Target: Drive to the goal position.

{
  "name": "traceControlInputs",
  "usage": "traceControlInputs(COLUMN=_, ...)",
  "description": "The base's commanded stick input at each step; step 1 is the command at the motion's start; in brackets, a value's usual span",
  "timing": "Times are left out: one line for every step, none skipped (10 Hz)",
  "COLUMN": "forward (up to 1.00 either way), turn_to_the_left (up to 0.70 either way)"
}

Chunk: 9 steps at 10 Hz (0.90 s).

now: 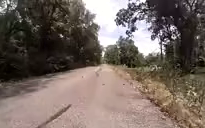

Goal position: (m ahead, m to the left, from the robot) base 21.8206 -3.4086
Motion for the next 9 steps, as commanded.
traceControlInputs(forward=0.7, turn_to_the_left=0.0)
traceControlInputs(forward=0.7, turn_to_the_left=0.0)
traceControlInputs(forward=0.7, turn_to_the_left=0.0)
traceControlInputs(forward=0.7, turn_to_the_left=0.0)
traceControlInputs(forward=0.7, turn_to_the_left=-0.19)
traceControlInputs(forward=0.7, turn_to_the_left=-0.24)
traceControlInputs(forward=0.7, turn_to_the_left=0.0)
traceControlInputs(forward=0.7, turn_to_the_left=0.0)
traceControlInputs(forward=0.7, turn_to_the_left=0.0)
